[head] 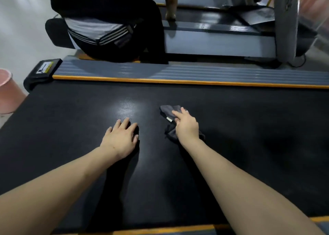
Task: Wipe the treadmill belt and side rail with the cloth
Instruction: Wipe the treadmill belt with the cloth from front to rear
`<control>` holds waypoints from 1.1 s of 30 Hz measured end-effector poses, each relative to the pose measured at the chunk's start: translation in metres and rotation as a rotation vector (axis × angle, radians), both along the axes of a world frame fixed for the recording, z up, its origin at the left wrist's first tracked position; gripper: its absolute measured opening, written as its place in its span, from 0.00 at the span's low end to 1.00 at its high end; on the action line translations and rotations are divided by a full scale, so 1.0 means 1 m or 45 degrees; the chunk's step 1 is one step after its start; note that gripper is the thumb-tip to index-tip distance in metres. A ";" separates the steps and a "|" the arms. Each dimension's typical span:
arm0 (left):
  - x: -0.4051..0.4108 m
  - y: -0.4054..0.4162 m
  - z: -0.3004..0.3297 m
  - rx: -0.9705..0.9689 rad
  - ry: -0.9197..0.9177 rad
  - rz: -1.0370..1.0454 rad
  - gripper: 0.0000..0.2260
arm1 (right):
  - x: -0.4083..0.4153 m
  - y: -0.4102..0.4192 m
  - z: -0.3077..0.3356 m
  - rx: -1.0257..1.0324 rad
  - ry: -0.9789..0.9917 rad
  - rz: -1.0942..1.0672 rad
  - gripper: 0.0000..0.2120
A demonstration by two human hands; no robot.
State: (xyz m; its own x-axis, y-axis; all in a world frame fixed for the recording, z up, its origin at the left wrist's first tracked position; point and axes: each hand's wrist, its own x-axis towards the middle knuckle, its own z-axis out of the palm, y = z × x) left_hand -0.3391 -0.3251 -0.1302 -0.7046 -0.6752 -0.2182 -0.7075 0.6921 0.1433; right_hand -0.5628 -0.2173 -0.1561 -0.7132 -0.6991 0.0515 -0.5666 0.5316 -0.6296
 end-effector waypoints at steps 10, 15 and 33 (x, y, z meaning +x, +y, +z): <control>-0.071 -0.080 -0.015 -0.082 0.029 -0.001 0.23 | -0.086 -0.077 -0.010 0.022 0.152 -0.114 0.18; -0.100 -0.081 -0.018 -0.041 -0.013 0.026 0.25 | -0.109 -0.093 -0.008 0.045 0.203 -0.082 0.18; -0.007 -0.152 -0.005 0.127 -0.094 0.324 0.36 | -0.001 -0.173 -0.006 0.123 0.349 -0.074 0.11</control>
